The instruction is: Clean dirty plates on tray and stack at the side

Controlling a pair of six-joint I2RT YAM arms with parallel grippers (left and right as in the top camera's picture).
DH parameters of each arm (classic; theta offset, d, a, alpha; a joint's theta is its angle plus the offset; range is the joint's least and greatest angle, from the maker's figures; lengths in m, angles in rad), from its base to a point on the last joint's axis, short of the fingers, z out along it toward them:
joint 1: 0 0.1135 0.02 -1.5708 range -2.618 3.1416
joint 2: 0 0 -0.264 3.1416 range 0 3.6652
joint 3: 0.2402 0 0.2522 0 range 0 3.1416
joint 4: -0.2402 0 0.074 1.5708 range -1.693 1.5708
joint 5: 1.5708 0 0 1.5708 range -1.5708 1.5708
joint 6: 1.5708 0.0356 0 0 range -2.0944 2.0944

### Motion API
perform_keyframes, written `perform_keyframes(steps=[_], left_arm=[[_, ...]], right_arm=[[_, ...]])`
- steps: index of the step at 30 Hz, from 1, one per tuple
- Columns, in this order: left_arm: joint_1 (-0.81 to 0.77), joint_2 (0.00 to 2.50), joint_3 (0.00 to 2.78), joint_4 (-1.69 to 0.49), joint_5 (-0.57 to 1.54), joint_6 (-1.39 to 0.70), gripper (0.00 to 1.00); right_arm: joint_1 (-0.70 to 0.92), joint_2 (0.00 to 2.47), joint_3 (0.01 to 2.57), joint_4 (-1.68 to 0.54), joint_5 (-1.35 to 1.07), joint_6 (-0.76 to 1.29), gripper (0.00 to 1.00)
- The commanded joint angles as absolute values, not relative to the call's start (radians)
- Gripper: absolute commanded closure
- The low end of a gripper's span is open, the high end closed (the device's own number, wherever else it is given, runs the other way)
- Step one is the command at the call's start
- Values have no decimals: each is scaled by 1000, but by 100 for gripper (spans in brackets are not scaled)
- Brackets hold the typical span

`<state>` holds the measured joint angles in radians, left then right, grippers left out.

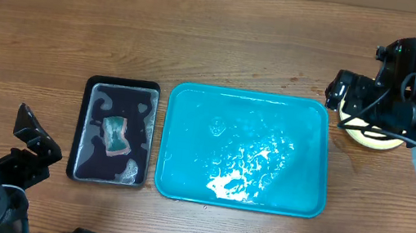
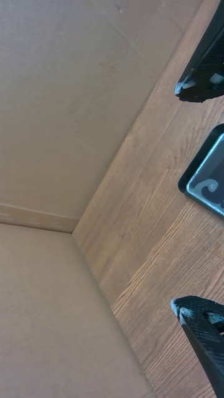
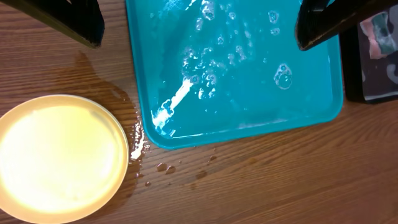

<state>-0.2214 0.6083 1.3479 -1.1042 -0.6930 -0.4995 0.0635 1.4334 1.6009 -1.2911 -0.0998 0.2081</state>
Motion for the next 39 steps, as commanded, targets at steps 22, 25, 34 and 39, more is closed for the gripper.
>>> perform_keyframes(steps=[22, 25, 34, 39], left_arm=[[-225, 600, 1357, -1105, -713, -513, 0], [-225, 600, 1357, -1104, -713, -513, 0], [-225, 600, 1357, -1105, -713, -513, 0], [-225, 600, 1357, -1105, -713, -513, 0]], right_arm=[[66, 1048, 1537, -1010, -94, 204, 0], [66, 855, 1394, -931, -82, 204, 0], [65, 424, 958, -709, -91, 209, 0], [56, 240, 725, -544, -126, 209, 0]])
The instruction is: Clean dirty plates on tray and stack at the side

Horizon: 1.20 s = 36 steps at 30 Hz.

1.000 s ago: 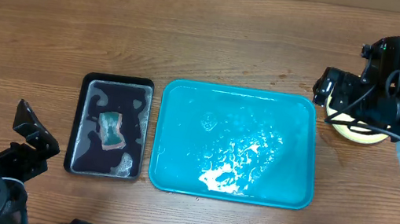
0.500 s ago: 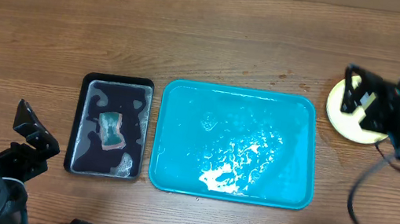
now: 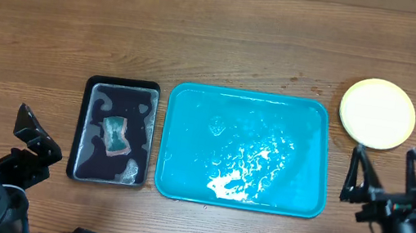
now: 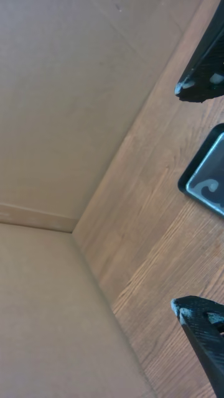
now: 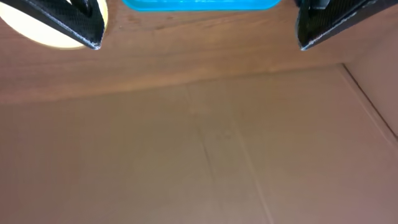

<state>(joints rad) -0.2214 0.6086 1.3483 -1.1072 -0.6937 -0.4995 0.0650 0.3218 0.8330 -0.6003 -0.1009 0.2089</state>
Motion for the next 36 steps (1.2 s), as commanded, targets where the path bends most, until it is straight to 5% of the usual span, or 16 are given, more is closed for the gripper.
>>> perform_keyframes(steps=[1, 12, 36], left_arm=[[-225, 600, 1357, -1104, -713, -513, 0], [-225, 600, 1357, -1105, -713, -513, 0], [-225, 600, 1357, -1105, -713, -513, 0]], right_arm=[[55, 216, 690, -518, -134, 209, 0], [55, 2, 358, -263, -189, 240, 0], [56, 3, 51, 217, -204, 312, 0]])
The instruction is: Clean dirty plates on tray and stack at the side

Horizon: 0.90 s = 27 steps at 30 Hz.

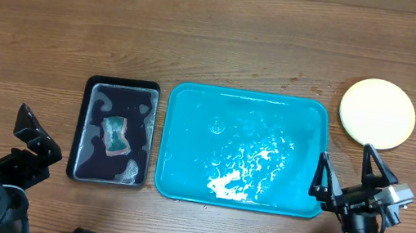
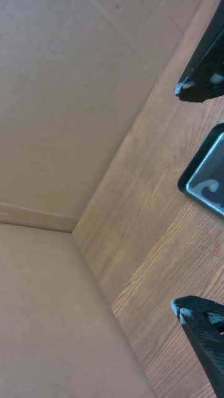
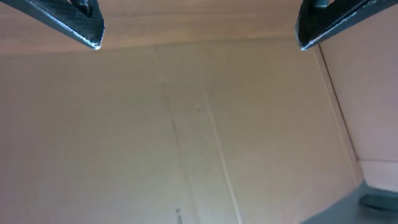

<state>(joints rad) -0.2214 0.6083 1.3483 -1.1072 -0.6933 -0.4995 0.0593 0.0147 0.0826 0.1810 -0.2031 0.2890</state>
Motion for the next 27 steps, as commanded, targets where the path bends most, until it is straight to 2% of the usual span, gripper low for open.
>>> perform_keyframes(steps=[1, 9, 27], left_arm=[[-225, 600, 1357, -1105, -713, -513, 0], [-225, 600, 1357, -1105, -713, -513, 0], [-225, 600, 1357, -1105, -713, -513, 0]], right_arm=[[56, 3, 31, 255, -204, 315, 0], [56, 3, 8, 274, -181, 314, 0], [56, 3, 8, -64, -174, 310, 0]])
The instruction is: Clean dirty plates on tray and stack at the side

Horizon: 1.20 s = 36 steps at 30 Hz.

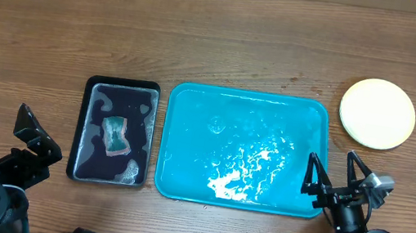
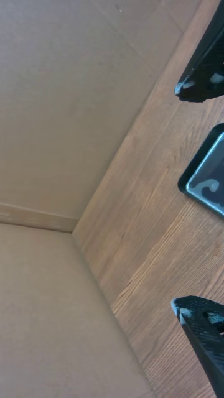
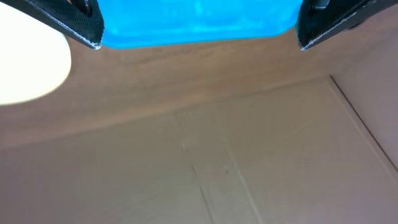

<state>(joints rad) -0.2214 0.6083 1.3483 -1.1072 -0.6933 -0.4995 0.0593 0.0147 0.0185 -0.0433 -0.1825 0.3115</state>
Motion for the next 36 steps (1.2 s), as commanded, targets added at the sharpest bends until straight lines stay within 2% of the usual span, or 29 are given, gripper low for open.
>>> perform_keyframes(steps=[1, 36], left_arm=[[-225, 600, 1357, -1105, -713, -513, 0], [-225, 600, 1357, -1105, -713, -513, 0]], right_arm=[[56, 3, 8, -70, -174, 301, 0], [57, 3, 8, -69, -177, 262, 0]])
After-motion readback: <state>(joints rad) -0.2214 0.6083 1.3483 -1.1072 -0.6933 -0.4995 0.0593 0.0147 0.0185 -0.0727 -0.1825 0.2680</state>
